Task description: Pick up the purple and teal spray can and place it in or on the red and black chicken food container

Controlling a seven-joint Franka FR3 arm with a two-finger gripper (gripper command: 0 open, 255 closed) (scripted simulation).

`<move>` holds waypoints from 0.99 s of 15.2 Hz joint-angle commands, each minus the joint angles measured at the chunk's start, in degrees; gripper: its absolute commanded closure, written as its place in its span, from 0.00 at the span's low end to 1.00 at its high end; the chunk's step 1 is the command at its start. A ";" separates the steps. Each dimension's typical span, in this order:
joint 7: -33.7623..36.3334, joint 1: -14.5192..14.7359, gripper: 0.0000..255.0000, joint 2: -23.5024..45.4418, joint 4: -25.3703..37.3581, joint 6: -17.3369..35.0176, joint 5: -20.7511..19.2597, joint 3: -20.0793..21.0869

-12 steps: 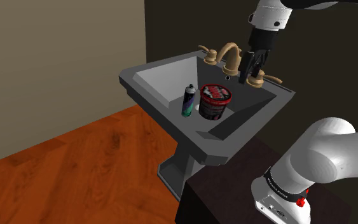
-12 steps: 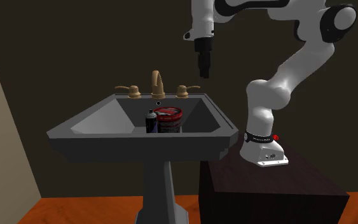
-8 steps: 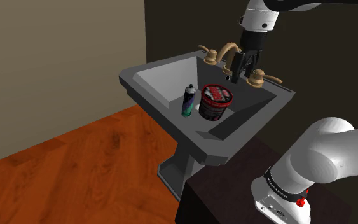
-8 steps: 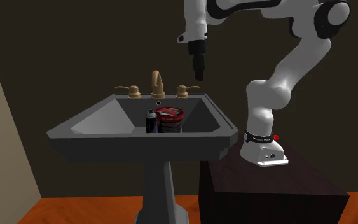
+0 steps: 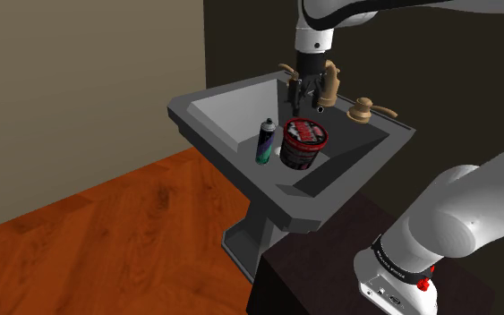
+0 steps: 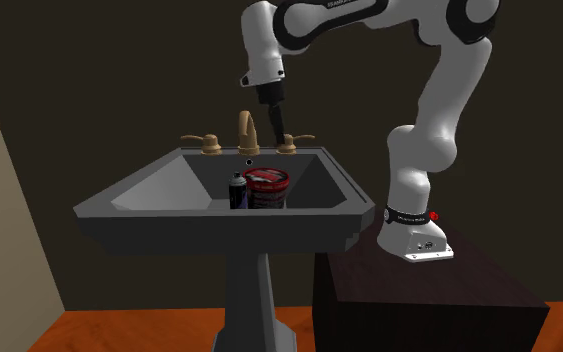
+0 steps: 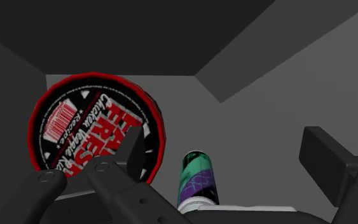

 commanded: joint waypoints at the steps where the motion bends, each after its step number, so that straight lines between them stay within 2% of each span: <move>1: 0.29 -0.05 0.00 5.88 3.69 0.76 -0.61 0.25; 7: 1.75 0.29 0.00 22.09 15.97 0.50 -2.42 0.99; 13: 2.86 1.05 0.00 38.68 31.53 -2.70 -4.37 1.14; 15: 2.91 1.08 0.00 39.44 31.52 -2.15 -4.47 1.09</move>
